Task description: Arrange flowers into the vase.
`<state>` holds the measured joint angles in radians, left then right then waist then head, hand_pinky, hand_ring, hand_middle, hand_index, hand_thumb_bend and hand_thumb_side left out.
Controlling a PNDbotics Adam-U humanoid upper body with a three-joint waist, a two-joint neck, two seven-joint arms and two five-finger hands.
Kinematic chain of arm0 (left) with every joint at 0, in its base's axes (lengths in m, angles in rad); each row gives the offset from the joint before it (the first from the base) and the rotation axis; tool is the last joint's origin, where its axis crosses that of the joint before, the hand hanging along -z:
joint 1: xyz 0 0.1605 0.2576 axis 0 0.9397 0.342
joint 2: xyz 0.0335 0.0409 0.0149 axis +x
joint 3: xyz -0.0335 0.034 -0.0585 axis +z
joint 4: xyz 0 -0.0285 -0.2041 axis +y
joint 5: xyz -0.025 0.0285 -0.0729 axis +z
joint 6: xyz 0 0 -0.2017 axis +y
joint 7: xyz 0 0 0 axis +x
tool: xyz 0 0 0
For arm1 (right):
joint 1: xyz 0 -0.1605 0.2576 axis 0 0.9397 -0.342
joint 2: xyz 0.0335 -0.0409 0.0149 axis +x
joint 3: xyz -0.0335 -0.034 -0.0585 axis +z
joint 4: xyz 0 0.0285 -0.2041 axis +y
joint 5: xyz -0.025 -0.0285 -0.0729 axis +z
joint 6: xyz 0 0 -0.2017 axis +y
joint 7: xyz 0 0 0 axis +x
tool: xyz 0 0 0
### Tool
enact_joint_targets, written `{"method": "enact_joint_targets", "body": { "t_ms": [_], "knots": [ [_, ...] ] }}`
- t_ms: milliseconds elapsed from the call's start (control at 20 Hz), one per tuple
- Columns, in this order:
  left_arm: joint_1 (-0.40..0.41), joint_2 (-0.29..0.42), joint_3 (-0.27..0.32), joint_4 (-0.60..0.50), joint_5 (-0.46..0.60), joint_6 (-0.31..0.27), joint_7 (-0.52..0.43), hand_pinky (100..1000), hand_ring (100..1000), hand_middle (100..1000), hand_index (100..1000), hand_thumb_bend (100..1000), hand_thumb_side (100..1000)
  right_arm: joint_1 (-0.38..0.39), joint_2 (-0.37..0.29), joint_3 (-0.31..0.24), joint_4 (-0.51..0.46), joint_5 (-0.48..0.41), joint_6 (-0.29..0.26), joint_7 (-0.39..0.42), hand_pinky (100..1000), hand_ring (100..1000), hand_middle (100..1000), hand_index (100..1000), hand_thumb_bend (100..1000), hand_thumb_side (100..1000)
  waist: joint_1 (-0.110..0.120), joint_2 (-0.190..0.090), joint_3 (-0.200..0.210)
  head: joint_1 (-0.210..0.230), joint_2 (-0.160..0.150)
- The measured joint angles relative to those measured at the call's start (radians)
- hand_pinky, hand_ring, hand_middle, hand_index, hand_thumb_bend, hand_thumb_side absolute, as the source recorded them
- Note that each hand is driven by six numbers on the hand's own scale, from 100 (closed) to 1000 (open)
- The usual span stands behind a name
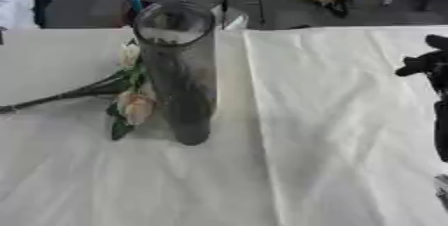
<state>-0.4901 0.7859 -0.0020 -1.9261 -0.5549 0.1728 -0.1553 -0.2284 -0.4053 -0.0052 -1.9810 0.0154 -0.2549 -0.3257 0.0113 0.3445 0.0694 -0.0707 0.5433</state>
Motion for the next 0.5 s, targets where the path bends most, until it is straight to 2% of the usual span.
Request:
{"method": "enact_joint_targets", "body": {
  "t_ms": [350, 500],
  "knots": [
    [-0.107, 0.058, -0.044, 0.163, -0.089, -0.053, -0.177, 744, 818, 866, 1000, 257, 877, 0.002, -0.005, 0.007, 0.0, 0.0, 0.0, 0.008, 773, 546, 521, 789, 100, 996, 0.006, 0.0, -0.023, 0.017, 0.0],
    [-0.155, 0.067, -0.062, 0.25, -0.125, -0.082, -0.221, 752, 822, 869, 1000, 364, 913, 0.006, -0.005, 0.011, 0.0, 0.0, 0.002, 0.011, 774, 545, 520, 789, 100, 995, 0.008, 0.0, -0.031, 0.025, -0.001]
  ]
}}
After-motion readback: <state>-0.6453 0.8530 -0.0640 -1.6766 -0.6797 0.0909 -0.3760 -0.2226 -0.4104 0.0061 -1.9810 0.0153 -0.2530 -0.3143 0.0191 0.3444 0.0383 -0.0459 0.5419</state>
